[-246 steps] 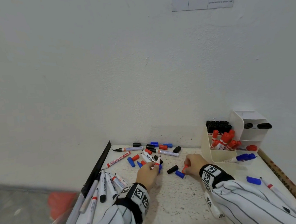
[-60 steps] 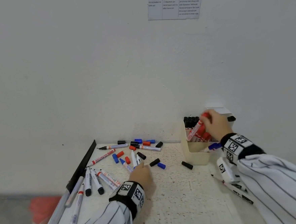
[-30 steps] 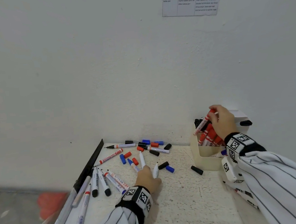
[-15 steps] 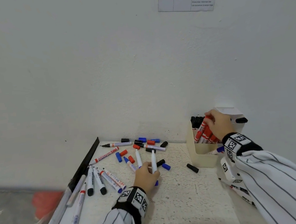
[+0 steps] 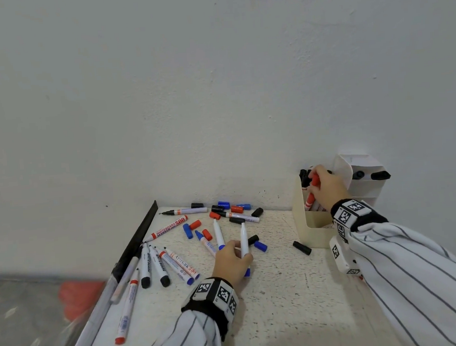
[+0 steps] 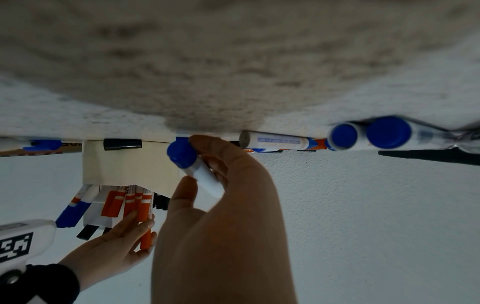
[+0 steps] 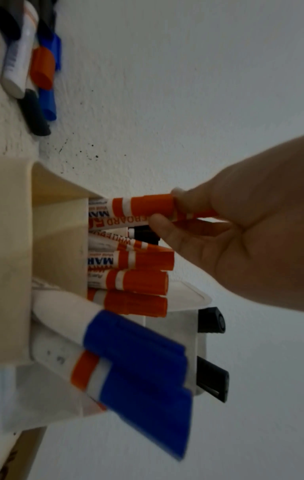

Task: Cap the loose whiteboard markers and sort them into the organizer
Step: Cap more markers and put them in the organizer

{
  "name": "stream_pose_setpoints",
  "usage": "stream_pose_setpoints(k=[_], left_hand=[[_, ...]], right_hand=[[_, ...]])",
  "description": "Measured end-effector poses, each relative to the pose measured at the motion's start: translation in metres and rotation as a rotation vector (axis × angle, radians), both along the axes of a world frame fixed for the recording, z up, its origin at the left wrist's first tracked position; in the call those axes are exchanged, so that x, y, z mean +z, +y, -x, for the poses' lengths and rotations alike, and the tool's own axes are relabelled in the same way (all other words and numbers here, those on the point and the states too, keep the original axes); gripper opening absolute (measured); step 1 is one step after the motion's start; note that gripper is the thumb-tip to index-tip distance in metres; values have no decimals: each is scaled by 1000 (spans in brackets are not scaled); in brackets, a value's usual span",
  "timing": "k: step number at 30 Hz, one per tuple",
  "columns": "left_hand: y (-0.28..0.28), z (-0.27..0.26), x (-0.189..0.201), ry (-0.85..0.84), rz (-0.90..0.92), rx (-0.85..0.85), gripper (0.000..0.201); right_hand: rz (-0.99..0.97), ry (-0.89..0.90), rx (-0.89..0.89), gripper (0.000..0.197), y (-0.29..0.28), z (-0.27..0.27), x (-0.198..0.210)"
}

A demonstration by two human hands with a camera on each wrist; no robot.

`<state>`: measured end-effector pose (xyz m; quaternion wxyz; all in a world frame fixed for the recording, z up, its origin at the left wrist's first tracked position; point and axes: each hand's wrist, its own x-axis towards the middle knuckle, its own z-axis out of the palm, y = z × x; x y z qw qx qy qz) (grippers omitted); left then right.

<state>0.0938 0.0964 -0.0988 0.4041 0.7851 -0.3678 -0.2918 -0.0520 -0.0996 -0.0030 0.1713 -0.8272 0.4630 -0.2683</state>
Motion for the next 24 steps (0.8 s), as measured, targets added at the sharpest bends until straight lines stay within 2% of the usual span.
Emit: stream_pose_setpoints(k=[3, 8, 12, 16, 18, 20, 22, 24], left_hand=[[0, 0, 0, 9, -9, -1, 41], [-1, 0, -2, 7, -21, -11, 42], [-1, 0, -4, 2, -11, -5, 39], [-1, 0, -4, 14, -10, -4, 38], [-2, 0, -5, 17, -14, -1, 38], [-2, 0, -5, 18, -19, -1, 39], [-3, 0, -5, 21, -21, -5, 40], [-3, 0, -6, 14, -23, -5, 40]], right_hand=[[41, 2, 0, 23, -1, -2, 3], [121, -220, -67, 27, 1, 0, 13], [-6, -162, -25, 25, -6, 2, 3], [-40, -12, 30, 60, -6, 4, 0], [-48, 62, 32, 66, -7, 4, -3], [-21, 52, 31, 56, -10, 3, -5], [47, -48, 31, 37, -13, 3, 0], [128, -105, 12, 30, -16, 5, 8]])
